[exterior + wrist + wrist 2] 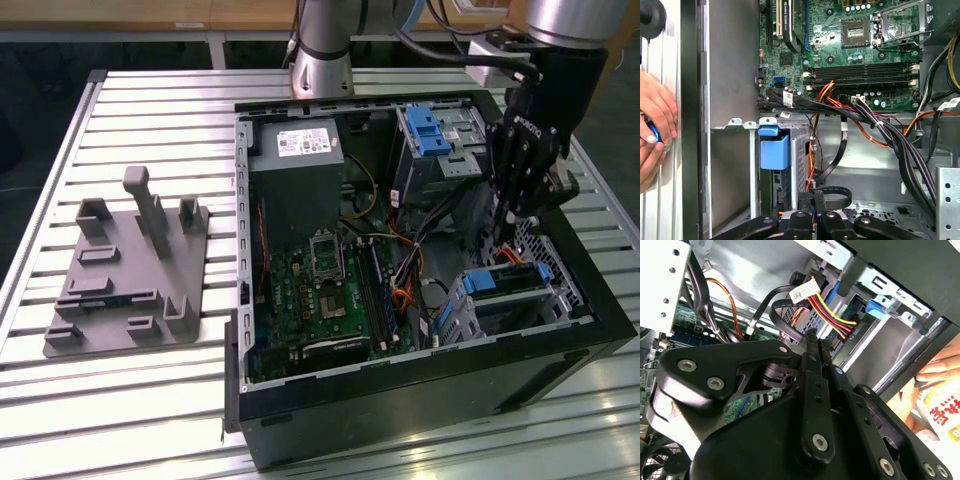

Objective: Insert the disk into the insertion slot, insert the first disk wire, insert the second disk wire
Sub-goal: 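Insert the second disk wire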

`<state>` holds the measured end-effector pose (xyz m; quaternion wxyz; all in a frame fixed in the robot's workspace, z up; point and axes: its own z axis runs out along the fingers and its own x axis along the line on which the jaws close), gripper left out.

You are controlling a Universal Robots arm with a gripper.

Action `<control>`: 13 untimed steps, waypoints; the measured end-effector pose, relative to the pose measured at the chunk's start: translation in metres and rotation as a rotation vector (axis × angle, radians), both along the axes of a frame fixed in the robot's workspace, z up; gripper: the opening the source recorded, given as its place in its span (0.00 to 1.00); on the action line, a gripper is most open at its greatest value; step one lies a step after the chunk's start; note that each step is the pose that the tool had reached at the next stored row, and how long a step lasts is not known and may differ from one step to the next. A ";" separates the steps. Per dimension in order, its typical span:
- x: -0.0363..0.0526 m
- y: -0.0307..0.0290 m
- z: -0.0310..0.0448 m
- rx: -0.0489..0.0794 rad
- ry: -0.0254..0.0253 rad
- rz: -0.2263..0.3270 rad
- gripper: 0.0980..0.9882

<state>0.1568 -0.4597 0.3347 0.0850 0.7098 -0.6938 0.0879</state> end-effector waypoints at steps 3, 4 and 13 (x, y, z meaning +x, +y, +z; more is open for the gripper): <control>0.0000 -0.0053 0.0002 0.015 0.0000 0.000 0.05; 0.0000 -0.0069 0.0002 0.021 0.0000 0.000 0.05; 0.0000 -0.0238 0.0002 0.085 0.0004 0.000 0.05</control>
